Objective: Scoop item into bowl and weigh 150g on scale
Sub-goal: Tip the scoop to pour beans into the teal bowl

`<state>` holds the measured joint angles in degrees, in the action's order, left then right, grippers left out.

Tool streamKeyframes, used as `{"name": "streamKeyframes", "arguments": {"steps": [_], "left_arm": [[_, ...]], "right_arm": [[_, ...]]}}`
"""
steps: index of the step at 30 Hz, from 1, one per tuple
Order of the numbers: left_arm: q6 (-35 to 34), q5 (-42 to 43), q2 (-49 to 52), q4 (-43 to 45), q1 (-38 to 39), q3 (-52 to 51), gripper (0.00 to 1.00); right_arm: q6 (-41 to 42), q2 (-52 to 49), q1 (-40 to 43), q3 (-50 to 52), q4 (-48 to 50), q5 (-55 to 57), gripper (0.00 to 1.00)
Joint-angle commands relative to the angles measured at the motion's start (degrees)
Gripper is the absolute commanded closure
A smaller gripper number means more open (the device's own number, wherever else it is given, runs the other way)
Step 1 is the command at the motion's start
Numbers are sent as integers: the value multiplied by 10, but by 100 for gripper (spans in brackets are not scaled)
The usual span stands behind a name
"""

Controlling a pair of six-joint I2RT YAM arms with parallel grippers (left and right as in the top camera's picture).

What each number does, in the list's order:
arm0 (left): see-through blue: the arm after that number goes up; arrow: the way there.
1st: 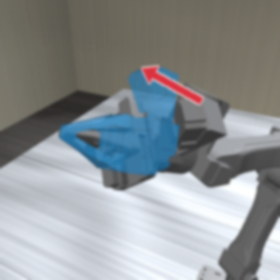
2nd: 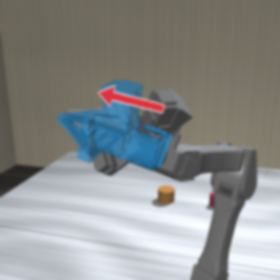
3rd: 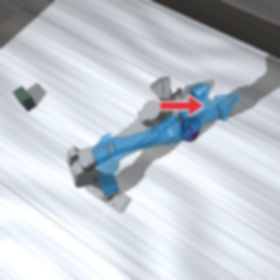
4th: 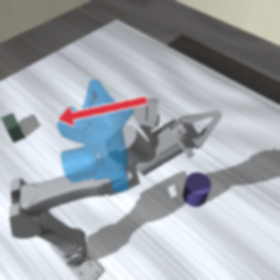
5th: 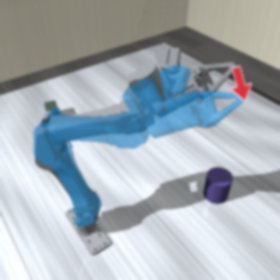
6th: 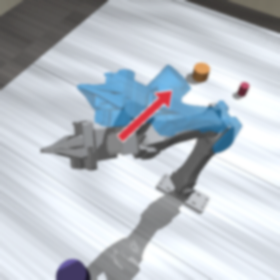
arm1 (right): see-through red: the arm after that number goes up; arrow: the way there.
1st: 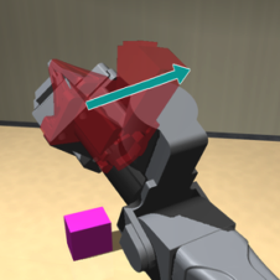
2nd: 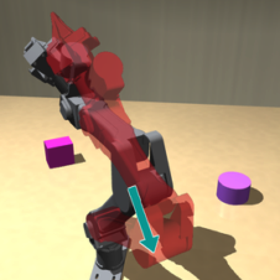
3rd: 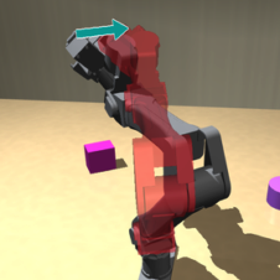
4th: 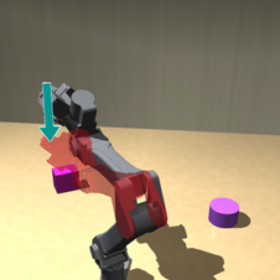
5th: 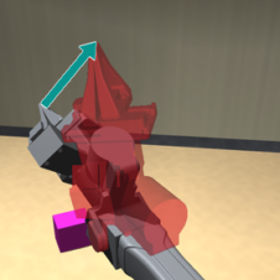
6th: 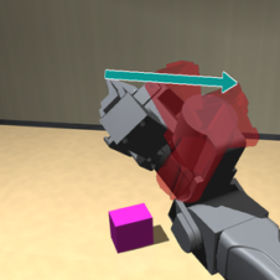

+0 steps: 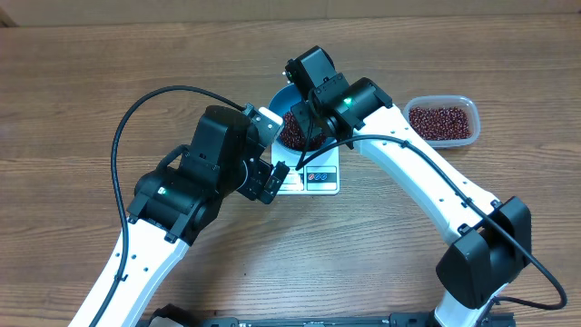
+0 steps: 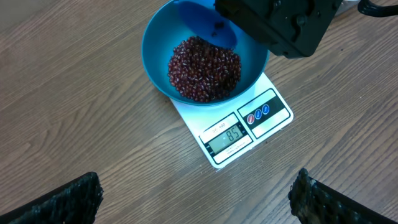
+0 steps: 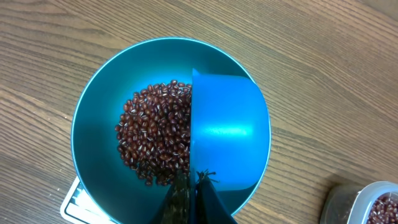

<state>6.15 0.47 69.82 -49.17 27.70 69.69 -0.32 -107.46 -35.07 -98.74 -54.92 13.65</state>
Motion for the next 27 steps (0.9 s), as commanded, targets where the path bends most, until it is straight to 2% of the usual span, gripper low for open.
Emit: {"name": "streamKeyframes", "arguments": {"steps": [1, 9, 27], "left_arm": [[7, 6, 3, 0, -3, 13, 0], [7, 6, 3, 0, -3, 13, 1], [7, 6, 3, 0, -3, 13, 0]], "right_arm": [[-15, 1, -3, -22, 6, 14, 96], [-15, 1, -3, -22, 8, 51, 96], [-15, 7, -10, -66, 4, 41, 96]]}}
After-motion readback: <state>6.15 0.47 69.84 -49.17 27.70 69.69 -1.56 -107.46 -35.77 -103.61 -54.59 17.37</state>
